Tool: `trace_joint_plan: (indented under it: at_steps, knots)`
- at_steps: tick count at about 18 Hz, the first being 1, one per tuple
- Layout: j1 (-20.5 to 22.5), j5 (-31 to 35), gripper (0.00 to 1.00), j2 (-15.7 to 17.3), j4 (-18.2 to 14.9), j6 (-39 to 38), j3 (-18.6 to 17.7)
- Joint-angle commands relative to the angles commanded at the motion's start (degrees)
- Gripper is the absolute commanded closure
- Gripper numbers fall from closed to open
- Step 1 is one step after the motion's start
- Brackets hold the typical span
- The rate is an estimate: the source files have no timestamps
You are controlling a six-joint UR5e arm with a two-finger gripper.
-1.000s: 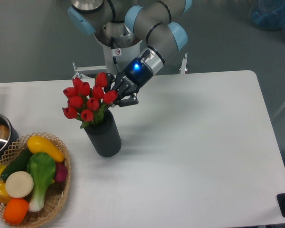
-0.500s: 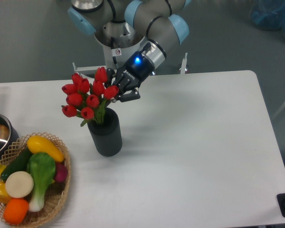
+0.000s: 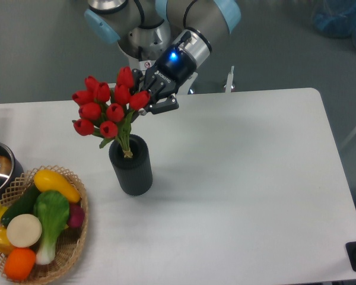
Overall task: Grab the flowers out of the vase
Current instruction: 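Lift the gripped tulips straight up out of the black vase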
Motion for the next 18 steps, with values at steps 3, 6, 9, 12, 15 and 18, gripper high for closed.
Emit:
trace_joint_plan:
  at_steps: [3,6,9,12,15,18]
  knots:
    - [0.0,0.0,1.0,0.35,0.0,-2.99,1.85]
    - [0.35,-0.18,1.0,1.4,0.0,-4.05,2.2]
    - [0.53,-0.26,1.0,2.55,-0.09,-7.2,2.64]
    - [0.44,-0.61,1.0,3.25,-0.09,-10.64,3.7]
    - [0.53,-0.79,1.0,5.01,-0.09,-13.45,4.22]
    - [0.61,-1.32,1.0,5.01,-0.17,-15.21,5.72]
